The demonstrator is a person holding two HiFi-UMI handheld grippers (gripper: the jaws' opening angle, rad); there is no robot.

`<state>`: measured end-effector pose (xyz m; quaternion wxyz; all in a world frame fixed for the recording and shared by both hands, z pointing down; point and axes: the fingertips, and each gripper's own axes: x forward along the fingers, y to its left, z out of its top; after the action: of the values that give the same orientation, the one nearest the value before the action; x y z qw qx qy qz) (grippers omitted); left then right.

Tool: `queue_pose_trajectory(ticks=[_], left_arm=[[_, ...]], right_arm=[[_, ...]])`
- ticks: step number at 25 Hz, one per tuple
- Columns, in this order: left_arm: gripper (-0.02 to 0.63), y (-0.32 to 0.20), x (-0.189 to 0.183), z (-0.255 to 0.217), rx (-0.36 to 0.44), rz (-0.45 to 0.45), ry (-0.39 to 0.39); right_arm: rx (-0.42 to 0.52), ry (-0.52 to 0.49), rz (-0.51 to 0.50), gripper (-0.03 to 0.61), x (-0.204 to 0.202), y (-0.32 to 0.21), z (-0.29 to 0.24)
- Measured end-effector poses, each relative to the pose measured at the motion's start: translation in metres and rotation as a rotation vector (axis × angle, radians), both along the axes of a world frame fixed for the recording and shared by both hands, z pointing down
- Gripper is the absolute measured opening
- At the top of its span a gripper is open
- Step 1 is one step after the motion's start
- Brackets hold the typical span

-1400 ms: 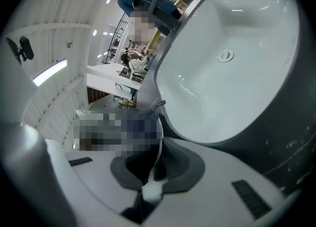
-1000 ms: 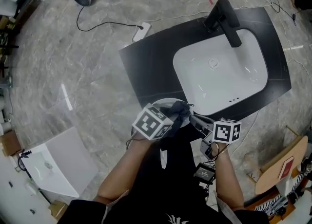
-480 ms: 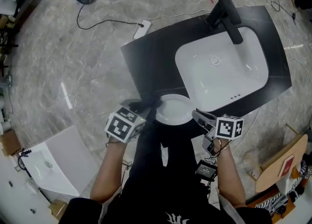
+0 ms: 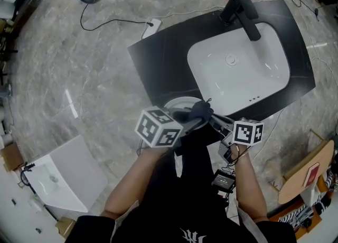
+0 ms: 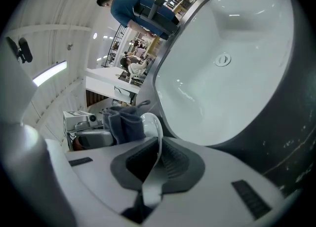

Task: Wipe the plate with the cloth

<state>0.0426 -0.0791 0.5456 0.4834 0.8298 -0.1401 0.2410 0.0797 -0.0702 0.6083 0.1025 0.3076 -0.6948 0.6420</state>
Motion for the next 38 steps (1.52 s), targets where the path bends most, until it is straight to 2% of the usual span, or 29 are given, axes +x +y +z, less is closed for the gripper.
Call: queue_pose_trajectory(ticks=[3, 8, 13, 19, 22, 24, 26, 28, 29, 31, 32, 34, 38], left_arm=[[0.052, 0.004, 0.016, 0.024, 0.016, 0.071, -0.083], [0.052, -0.005, -0.015, 0.049, 0.125, 0.158, -0.305], [0.052, -0.010, -0.064, 0.052, 0.169, 0.151, -0.421], [0.052, -0.009, -0.122, 0.037, 0.180, 0.088, -0.493], [0.052, -0.012, -0.137, 0.028, 0.172, 0.026, -0.488], [0.052, -0.015, -0.128, 0.015, 0.154, -0.019, -0.414], [0.052, -0.014, -0.095, 0.003, 0.117, -0.032, -0.280], [0.052, -0.009, -0.050, -0.001, 0.074, -0.003, -0.148], [0.052, -0.006, -0.029, 0.001, 0.054, 0.017, -0.102], [0.052, -0.001, 0.003, 0.011, 0.029, 0.059, -0.065], [0.052, 0.000, 0.013, 0.018, 0.030, 0.083, -0.076], [0.052, 0.000, 0.018, 0.034, 0.072, 0.139, -0.157], [0.052, -0.008, -0.012, 0.052, 0.174, 0.208, -0.342]], right_arm=[[0.001, 0.000, -0.002, 0.021, -0.001, 0.001, 0.000], [0.006, -0.002, 0.001, 0.021, -0.002, 0.000, -0.001], [0.006, -0.005, 0.005, 0.021, 0.000, 0.001, -0.001], [0.003, -0.006, 0.005, 0.021, 0.000, 0.001, 0.000], [0.009, -0.001, 0.006, 0.021, -0.001, 0.000, 0.000], [0.011, 0.001, 0.003, 0.021, -0.002, 0.000, -0.001], [0.014, 0.001, 0.006, 0.021, -0.002, -0.001, -0.002], [0.017, 0.001, 0.011, 0.021, -0.001, -0.002, -0.002], [0.018, 0.001, 0.013, 0.021, -0.002, -0.002, -0.002], [0.019, 0.000, 0.012, 0.021, -0.004, -0.002, -0.002], [0.020, 0.000, 0.012, 0.021, -0.004, -0.002, -0.002], [0.019, 0.002, 0.011, 0.021, -0.004, -0.002, -0.001], [0.019, 0.000, 0.012, 0.021, -0.002, -0.001, 0.000]])
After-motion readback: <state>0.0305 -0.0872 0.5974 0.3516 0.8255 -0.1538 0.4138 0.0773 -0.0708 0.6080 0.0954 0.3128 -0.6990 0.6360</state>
